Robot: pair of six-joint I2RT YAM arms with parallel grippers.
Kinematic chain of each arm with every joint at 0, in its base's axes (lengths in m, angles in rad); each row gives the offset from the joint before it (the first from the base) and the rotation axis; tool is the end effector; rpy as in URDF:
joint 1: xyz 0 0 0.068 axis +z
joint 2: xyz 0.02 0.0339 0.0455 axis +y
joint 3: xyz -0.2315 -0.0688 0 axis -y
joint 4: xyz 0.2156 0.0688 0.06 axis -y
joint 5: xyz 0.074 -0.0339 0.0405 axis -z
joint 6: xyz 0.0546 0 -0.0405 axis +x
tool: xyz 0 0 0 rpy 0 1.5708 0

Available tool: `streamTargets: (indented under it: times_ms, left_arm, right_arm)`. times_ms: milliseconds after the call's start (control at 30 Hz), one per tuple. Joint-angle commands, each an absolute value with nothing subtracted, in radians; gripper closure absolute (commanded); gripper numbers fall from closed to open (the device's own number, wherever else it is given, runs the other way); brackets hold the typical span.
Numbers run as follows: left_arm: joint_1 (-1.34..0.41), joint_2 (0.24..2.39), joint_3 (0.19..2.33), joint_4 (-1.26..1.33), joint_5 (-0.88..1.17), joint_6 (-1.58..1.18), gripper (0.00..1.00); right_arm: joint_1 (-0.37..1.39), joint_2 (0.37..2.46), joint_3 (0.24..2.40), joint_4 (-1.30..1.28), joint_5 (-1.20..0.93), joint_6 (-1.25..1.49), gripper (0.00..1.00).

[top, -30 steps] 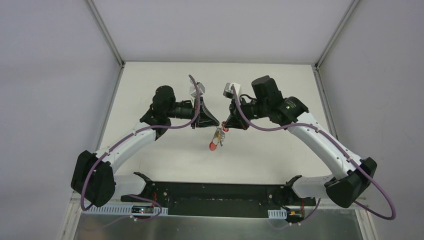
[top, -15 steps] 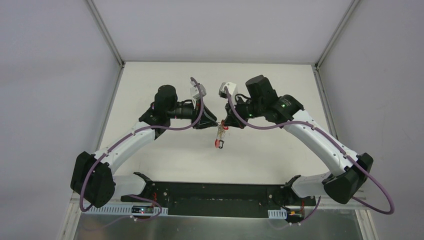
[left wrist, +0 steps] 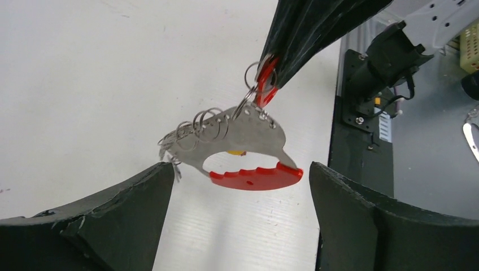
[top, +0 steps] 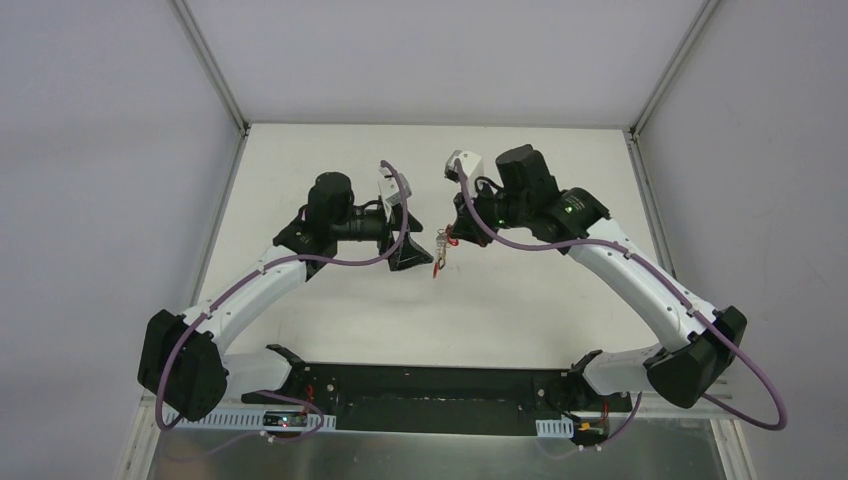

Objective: Put the keys on the keyring

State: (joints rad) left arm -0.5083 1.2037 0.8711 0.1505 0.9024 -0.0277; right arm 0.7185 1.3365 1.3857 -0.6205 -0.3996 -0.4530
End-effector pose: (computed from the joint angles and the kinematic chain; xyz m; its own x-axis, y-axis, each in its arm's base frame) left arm 0.2118 -0.1671 0.2964 -0.1852 0.0835 -0.9792 0.9711 0.1681 -0.1693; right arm 0.1992 0.2024 0.3420 0.0072 -0.5293 -0.8484 -0.9449 0.2741 -0.1790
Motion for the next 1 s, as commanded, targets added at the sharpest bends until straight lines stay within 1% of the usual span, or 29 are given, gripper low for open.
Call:
streamTargets:
  times_ms: [0, 100, 233, 467, 700, 767, 967]
  left_arm:
    - [-0.5, 1.183, 0.881, 0.097, 0.785, 0.054, 0.07]
    - [-0.5, 1.197, 0.861, 0.124, 0.741, 0.058, 0.06]
    - [-0.502, 1.223, 0.849, 0.182, 0.732, 0.061, 0.01]
    - [-0.502, 1.299, 0.867, 0.263, 0.753, 0.143, 0.01]
    - [-0.5, 1.461, 0.952, 0.27, 0.733, 0.32, 0.01]
    - [-0.495, 1.502, 0.972, 0.272, 0.747, 0.335, 0.06]
    - [-0.483, 1.544, 0.965, 0.326, 0.831, 0.304, 0.29]
  right_arm:
    - [0.681, 1.341, 1.41, -0.542, -0.395, -0.352, 1.0]
    - [0.649, 1.364, 1.436, -0.535, -0.426, -0.287, 1.0]
    - [0.612, 1.393, 1.459, -0.519, -0.466, -0.2, 1.0]
    - [0.578, 1.417, 1.468, -0.491, -0.503, -0.116, 1.0]
    - [0.563, 1.43, 1.476, -0.495, -0.551, -0.118, 1.0]
    - [0.553, 1.427, 1.469, -0.494, -0.551, -0.121, 1.0]
    - [0.521, 1.416, 1.446, -0.478, -0.563, -0.112, 1.0]
